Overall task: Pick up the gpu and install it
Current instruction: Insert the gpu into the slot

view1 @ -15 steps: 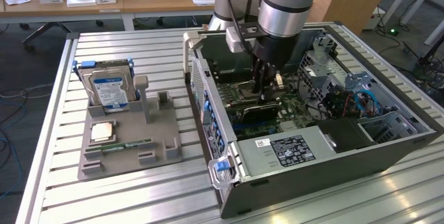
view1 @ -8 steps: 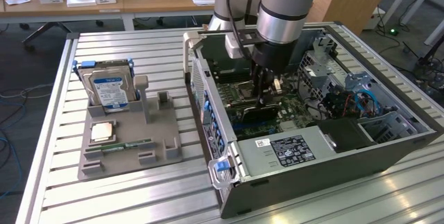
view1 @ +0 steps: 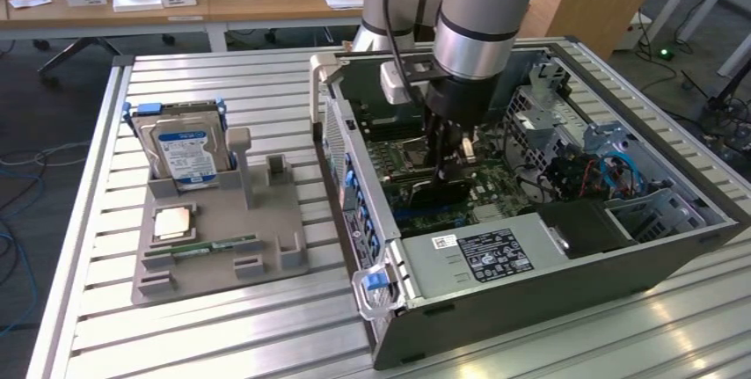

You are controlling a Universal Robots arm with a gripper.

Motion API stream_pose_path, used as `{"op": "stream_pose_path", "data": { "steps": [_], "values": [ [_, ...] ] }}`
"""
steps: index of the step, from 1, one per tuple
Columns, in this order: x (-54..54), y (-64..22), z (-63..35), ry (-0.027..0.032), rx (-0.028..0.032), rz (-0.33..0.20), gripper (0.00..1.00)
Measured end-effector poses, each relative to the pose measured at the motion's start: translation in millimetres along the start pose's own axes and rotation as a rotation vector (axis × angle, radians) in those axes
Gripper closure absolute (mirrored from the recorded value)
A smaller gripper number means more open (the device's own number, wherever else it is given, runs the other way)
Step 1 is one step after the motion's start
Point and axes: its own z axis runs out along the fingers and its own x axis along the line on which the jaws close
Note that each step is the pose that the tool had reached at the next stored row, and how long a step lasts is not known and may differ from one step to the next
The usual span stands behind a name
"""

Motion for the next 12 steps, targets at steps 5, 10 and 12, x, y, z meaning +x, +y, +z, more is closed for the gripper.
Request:
{"op": "stream_pose_path", "data": {
  "steps": [5, 10, 12],
  "values": [
    [0.2, 0.7, 8.7, 0.0, 0.0, 0.0, 0.6],
    [0.3, 1.0, 11.8, -0.0003, 0.0, 0.0, 0.6],
    [0.3, 1.4, 12.7, -0.0008, -0.0002, 0.0, 0.6]
  ]
}}
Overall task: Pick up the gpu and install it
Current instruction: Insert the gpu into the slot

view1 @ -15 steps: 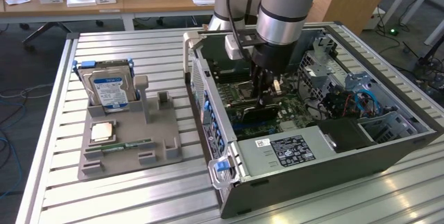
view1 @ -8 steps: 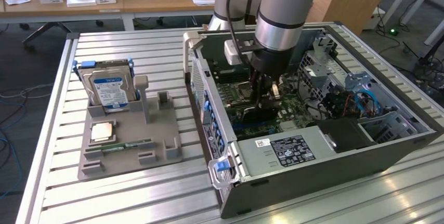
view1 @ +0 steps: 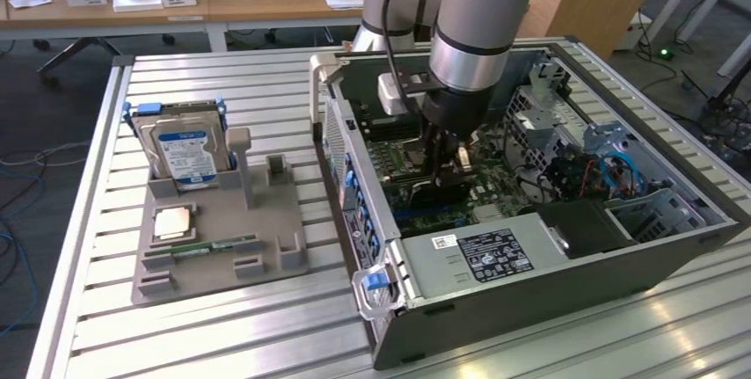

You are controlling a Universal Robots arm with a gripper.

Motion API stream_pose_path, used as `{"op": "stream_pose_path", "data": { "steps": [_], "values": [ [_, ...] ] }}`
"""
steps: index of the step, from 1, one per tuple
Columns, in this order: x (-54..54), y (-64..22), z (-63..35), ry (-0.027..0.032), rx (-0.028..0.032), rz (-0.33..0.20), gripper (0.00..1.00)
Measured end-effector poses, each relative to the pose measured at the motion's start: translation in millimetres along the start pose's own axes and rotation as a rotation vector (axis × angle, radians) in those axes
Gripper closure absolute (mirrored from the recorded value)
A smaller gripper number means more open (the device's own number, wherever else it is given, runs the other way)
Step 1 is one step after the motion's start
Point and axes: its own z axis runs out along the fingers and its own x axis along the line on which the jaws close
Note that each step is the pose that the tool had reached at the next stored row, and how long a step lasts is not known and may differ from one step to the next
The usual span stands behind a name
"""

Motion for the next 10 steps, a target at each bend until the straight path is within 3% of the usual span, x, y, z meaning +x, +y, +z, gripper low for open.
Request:
{"op": "stream_pose_path", "data": {
  "steps": [10],
  "values": [
    [0.4, 4.5, 7.4, -0.0013, 0.0, 0.0, 0.6]
  ]
}}
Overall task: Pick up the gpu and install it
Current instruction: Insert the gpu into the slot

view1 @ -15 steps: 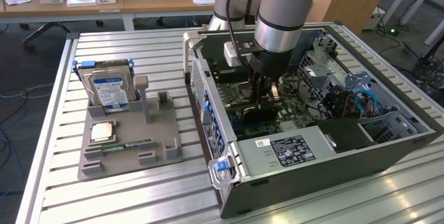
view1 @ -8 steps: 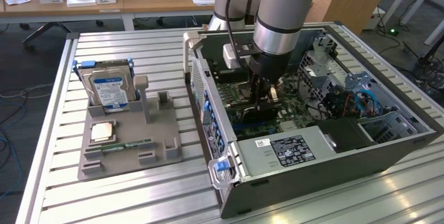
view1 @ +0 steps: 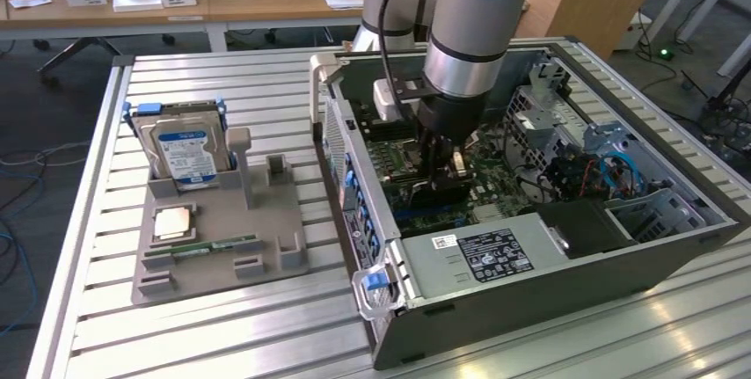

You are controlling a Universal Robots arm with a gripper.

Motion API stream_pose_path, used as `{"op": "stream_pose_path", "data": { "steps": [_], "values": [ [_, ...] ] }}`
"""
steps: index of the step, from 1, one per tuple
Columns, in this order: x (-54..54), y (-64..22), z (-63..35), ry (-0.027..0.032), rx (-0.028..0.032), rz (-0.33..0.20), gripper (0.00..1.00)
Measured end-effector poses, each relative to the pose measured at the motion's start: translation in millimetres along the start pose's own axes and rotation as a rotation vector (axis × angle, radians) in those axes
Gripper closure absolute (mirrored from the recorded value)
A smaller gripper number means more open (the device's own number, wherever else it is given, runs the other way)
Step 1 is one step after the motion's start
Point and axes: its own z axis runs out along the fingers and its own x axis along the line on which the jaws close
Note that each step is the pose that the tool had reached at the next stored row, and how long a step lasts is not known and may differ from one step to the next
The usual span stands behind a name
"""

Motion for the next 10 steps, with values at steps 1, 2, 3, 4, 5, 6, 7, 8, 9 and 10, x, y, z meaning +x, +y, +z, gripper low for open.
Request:
{"op": "stream_pose_path", "data": {
  "steps": [1, 2, 3, 4, 5, 6, 7, 8, 9, 10],
  "values": [
    [0.0, 0.2, 1.1, -0.0001, 0.0, 0.0, 0.6],
    [0.0, 0.4, 1.9, 0.0, 0.0, 0.0, 0.6],
    [0.1, 0.4, 2.5, -0.0001, 0.0, 0.0, 0.6],
    [0.1, 0.5, 3.1, -0.0001, 0.0, 0.0, 0.6],
    [0.1, 0.5, 3.3, 0.0, -0.0001, 0.0, 0.6],
    [0.1, 0.6, 3.3, 0.0001, -0.0002, 0.0, 0.6],
    [0.1, 0.6, 3.4, 0.0002, -0.0002, 0.0, 0.6],
    [0.1, 0.7, 4.2, -0.0004, 0.0001, 0.0, 0.6],
    [0.1, 0.8, 4.4, -0.0002, 0.0, 0.0, 0.6],
    [0.1, 0.8, 4.4, -0.0001, -0.0001, 0.0, 0.6]
  ]
}}
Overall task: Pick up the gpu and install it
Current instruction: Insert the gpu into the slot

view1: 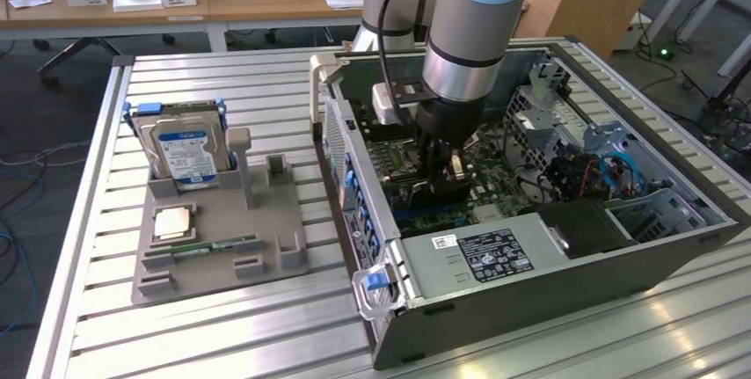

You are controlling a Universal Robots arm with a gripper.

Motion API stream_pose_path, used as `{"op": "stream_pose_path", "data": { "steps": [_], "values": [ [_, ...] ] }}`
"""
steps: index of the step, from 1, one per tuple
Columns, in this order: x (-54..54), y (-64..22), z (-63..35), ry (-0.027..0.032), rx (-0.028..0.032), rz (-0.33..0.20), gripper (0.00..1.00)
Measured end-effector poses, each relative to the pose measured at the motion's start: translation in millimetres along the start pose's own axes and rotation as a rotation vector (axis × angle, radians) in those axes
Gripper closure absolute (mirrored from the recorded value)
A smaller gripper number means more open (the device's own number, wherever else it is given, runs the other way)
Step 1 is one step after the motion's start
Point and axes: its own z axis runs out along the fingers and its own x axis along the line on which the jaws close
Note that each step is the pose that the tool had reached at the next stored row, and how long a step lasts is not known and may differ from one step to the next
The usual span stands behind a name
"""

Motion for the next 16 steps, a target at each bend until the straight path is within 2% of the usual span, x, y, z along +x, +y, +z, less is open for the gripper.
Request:
{"op": "stream_pose_path", "data": {
  "steps": [4, 16],
  "values": [
    [-0.1, 0.4, 0.1, -0.0017, -0.0001, 0.0, 0.6],
    [-0.8, 0.8, 0.2, -0.0018, -0.0001, 0.0, 0.6]
  ]
}}
